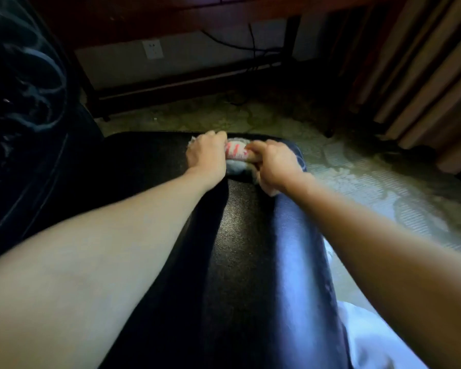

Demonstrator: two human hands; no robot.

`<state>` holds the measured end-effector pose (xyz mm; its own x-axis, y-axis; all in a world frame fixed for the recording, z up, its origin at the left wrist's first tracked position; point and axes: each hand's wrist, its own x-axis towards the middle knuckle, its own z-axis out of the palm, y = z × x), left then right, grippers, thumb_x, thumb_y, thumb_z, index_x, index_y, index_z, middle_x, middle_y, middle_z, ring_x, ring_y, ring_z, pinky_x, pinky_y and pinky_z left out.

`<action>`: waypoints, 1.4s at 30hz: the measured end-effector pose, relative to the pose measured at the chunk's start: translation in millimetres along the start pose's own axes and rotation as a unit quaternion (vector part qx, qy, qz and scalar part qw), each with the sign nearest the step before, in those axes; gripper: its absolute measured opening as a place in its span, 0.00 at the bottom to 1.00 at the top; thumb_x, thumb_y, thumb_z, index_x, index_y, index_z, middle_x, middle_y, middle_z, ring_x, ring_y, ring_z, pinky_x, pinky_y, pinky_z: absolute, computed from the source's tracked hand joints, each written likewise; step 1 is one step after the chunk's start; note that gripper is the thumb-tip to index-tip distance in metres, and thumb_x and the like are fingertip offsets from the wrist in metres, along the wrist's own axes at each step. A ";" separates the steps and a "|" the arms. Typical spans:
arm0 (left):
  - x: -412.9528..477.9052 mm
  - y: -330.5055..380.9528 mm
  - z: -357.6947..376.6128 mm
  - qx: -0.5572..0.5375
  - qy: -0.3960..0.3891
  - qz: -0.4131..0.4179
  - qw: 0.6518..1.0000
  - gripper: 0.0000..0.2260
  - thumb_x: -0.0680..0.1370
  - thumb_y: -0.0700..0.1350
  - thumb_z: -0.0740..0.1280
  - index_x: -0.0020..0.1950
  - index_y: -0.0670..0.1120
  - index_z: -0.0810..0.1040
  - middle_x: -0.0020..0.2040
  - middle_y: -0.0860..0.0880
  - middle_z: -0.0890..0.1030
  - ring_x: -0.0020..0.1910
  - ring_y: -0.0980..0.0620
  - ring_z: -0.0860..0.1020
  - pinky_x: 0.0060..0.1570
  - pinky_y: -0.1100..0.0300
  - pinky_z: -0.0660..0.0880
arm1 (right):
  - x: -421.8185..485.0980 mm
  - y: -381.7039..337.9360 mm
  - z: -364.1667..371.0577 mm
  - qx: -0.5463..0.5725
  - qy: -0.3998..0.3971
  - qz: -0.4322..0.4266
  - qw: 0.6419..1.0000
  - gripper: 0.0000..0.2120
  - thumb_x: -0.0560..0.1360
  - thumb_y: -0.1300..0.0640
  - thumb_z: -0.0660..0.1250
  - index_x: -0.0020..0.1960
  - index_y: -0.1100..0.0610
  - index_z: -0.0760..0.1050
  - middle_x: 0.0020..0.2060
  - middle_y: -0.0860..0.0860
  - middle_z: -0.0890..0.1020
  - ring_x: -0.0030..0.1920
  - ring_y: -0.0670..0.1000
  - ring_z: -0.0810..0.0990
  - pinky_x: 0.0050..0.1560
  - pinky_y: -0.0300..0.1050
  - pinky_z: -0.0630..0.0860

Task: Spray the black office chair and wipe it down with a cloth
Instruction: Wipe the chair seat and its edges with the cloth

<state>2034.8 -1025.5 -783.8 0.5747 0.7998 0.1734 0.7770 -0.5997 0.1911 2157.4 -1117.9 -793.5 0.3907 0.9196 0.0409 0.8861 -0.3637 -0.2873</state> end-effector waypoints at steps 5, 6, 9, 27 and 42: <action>-89.9 9.3 -30.9 -0.013 -0.081 0.022 0.996 0.17 0.69 0.44 0.74 0.54 0.48 0.73 0.54 0.45 0.75 0.55 0.43 0.75 0.50 0.51 0.72 | -93.4 -10.7 -2.5 0.047 -0.014 0.002 0.999 0.27 0.69 0.57 0.71 0.67 0.51 0.73 0.55 0.57 0.77 0.55 0.61 0.75 0.56 0.49 0.74; -109.4 10.4 -38.2 -0.013 -0.094 0.027 0.995 0.18 0.68 0.44 0.75 0.54 0.48 0.73 0.54 0.46 0.75 0.55 0.43 0.75 0.50 0.51 0.72 | -112.3 -14.0 -4.4 0.061 -0.018 0.002 0.998 0.25 0.69 0.56 0.71 0.66 0.52 0.73 0.55 0.57 0.78 0.55 0.61 0.75 0.56 0.49 0.73; -169.6 12.3 -58.8 -0.013 -0.129 0.031 0.991 0.18 0.70 0.44 0.71 0.58 0.48 0.73 0.56 0.46 0.74 0.56 0.43 0.74 0.53 0.51 0.71 | -169.3 -26.8 -11.2 0.084 -0.037 -0.005 0.996 0.22 0.71 0.55 0.70 0.64 0.52 0.75 0.54 0.57 0.77 0.54 0.61 0.74 0.57 0.49 0.71; -366.7 -20.8 -115.9 -0.008 -0.135 0.054 0.989 0.21 0.72 0.44 0.70 0.64 0.49 0.73 0.61 0.50 0.74 0.60 0.47 0.73 0.56 0.56 0.72 | -373.2 -134.5 19.7 0.190 0.027 0.097 0.976 0.18 0.75 0.56 0.62 0.64 0.45 0.73 0.59 0.47 0.74 0.60 0.51 0.70 0.59 0.43 0.69; -346.9 -41.6 -89.6 0.033 -0.079 0.122 0.989 0.27 0.49 0.35 0.81 0.45 0.46 0.79 0.43 0.49 0.80 0.41 0.47 0.80 0.40 0.52 0.80 | -367.6 -136.5 44.7 0.218 0.051 0.081 0.971 0.19 0.66 0.52 0.60 0.58 0.44 0.72 0.50 0.47 0.76 0.50 0.52 0.76 0.45 0.41 0.77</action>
<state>1780.1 -1280.2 -765.3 0.7754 0.6292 0.0528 0.6231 -0.7761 0.0971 1881.7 -1399.7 -812.1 0.5595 0.8274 0.0496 0.6295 -0.3852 -0.6748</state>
